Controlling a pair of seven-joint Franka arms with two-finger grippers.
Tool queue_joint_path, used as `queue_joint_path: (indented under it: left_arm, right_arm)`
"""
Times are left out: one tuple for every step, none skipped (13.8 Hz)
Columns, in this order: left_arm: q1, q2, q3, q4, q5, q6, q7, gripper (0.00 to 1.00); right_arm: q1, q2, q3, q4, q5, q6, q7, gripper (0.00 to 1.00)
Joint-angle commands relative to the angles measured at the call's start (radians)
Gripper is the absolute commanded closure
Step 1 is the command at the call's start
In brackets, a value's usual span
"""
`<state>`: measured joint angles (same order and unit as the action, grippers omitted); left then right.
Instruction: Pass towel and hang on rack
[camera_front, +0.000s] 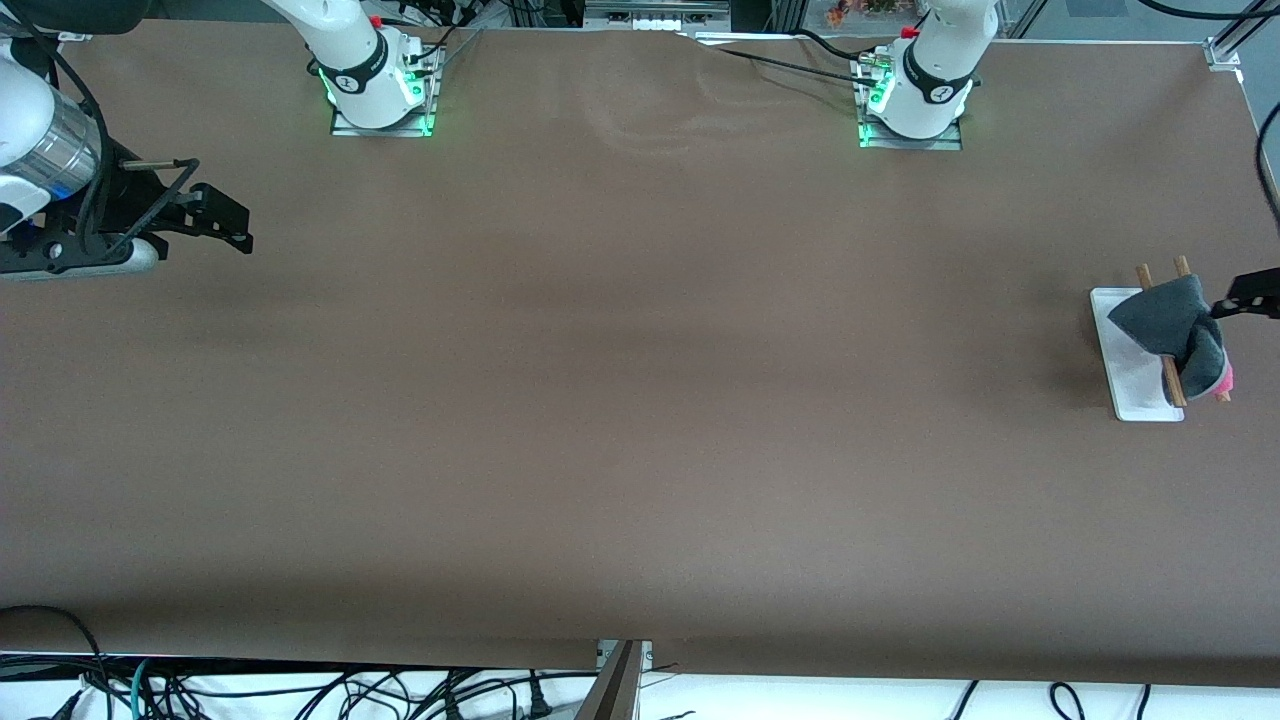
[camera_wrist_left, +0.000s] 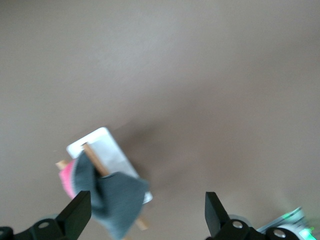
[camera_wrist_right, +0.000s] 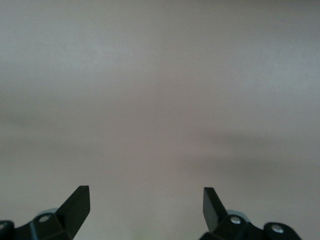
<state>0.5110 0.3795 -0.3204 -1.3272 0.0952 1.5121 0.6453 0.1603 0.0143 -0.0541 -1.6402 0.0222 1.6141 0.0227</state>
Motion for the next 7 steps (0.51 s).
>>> queue_joint_path:
  left_arm:
    - [-0.078,-0.034,-0.028,-0.023,-0.002,-0.012,-0.233,0.0]
    - [-0.121,-0.053,-0.026,-0.027,-0.003,-0.013,-0.312,0.0]
    - [-0.193,-0.082,-0.008,-0.046,-0.006,-0.022,-0.422,0.0]
    - [-0.234,-0.106,-0.006,-0.059,-0.006,-0.023,-0.5,0.0]
    - [-0.288,-0.126,0.016,-0.063,-0.006,-0.023,-0.585,0.0]
    - [-0.354,-0.151,0.065,-0.073,-0.011,-0.02,-0.643,0.0]
    - [-0.435,-0.172,0.131,-0.093,-0.025,-0.013,-0.676,0.0]
  right_arm:
    - [0.002,0.007,0.004,0.023,-0.015,0.007,0.008,0.0]
    - [0.002,0.007,0.004,0.023,-0.016,0.01,0.008,0.0]
    - [0.002,0.007,0.004,0.023,-0.016,0.01,0.008,0.0]
    - [0.002,0.007,0.004,0.023,-0.016,0.012,0.008,0.0]
    - [0.002,0.007,0.004,0.023,-0.016,0.012,0.008,0.0]
    - [0.002,0.006,0.005,0.023,-0.016,0.01,0.008,0.0]
    - [0.004,0.006,0.007,0.023,-0.016,0.01,0.008,0.0]
